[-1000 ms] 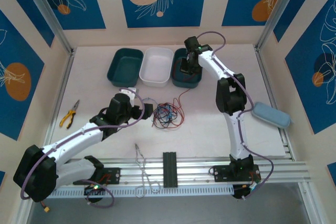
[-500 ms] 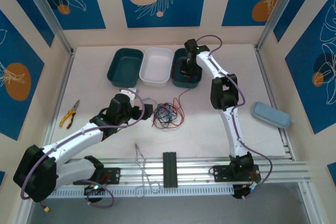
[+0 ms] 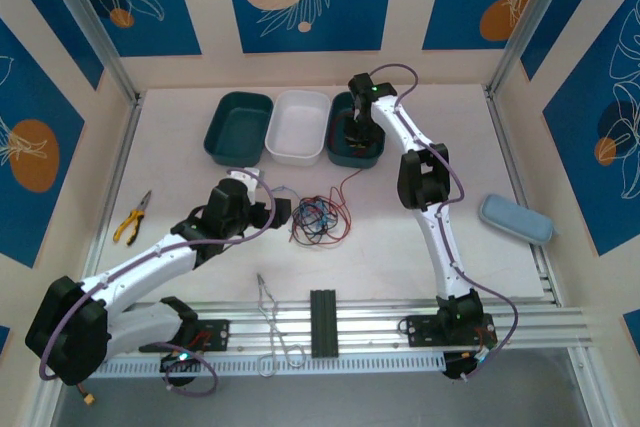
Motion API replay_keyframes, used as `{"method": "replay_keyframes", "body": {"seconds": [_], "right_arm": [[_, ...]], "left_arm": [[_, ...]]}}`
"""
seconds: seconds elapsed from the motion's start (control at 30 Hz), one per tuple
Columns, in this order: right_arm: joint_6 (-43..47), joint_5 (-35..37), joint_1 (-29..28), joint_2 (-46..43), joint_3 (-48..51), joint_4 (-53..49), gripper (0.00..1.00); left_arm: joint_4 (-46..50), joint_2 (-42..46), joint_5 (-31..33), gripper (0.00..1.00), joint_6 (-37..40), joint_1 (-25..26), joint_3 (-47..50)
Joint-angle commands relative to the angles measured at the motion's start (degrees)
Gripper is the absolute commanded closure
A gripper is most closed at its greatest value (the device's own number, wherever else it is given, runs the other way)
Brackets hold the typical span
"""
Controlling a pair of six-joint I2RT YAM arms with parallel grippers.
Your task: Untangle the cables
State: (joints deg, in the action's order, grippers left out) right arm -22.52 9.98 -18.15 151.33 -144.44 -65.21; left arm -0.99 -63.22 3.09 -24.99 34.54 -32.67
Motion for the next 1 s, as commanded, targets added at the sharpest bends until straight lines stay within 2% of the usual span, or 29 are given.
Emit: {"method": "replay_keyframes", "body": {"seconds": [0.0,0.33,0.63,0.77,0.97], "right_arm": [[1.5,1.0,0.1,-3.2,-1.8,-2.8,0.76],[1.2,1.4,0.3,-12.5,3.1,-0.7,0.6],[0.4,1.2,-0.3,-20.9,10.9,2.1,0.56],[-0.6,2.0,-1.3,-27.3,19.5,4.5,0.56],[-2.7,0.9,-4.0,-41.2,42.2,12.7,0.57]], "left_arm": [[0.1,-0.3,0.1,0.0,-0.1,-0.5,-0.5],[0.5,0.9,0.3,0.0,-0.2,-0.4,-0.1],[0.6,1.3,0.2,0.0,-0.4,-0.5,0.0],[0.6,1.4,0.1,0.0,-0.7,-0.4,0.2],[-0.3,1.5,-0.2,0.0,-1.4,-0.4,0.5]]}}
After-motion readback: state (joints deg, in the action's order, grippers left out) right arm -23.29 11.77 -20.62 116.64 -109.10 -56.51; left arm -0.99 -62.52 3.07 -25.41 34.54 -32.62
